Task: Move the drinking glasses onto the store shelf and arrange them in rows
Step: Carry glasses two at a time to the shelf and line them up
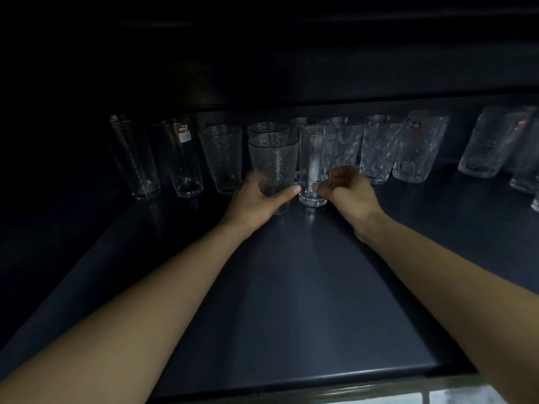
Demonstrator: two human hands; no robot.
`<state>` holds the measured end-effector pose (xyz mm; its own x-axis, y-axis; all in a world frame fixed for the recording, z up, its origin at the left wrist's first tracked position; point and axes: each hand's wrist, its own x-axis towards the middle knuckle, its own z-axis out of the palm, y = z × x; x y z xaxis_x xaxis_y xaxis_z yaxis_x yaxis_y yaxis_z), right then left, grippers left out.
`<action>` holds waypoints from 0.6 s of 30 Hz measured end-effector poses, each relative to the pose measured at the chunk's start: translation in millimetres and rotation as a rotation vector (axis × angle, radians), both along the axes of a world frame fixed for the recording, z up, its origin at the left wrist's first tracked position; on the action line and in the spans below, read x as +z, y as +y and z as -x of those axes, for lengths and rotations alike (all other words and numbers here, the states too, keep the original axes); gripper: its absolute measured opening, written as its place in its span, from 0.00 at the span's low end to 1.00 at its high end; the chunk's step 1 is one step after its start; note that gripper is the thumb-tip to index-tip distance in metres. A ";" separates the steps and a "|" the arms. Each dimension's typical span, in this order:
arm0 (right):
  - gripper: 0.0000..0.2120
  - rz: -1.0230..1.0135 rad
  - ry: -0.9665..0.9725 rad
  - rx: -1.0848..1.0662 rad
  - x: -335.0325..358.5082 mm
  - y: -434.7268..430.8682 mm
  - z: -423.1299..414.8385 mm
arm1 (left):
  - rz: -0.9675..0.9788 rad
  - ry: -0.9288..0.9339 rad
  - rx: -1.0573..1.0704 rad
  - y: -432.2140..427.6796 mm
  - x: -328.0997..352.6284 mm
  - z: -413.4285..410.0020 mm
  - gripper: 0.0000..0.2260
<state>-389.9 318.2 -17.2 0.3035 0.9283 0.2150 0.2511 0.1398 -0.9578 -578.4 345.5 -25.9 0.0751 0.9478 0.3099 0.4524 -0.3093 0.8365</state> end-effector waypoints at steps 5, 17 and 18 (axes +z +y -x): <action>0.20 0.003 0.006 0.003 0.6 -1.3 0.9 | 0.011 0.007 0.007 -4.1 2.9 -1.0 0.27; 0.20 0.013 -0.012 -0.003 2.0 -3.1 1.4 | 0.016 0.020 -0.015 -16.2 9.4 -1.0 0.22; 0.20 0.021 -0.025 -0.006 2.0 -2.7 1.4 | 0.018 0.029 -0.017 -16.7 9.0 -0.3 0.27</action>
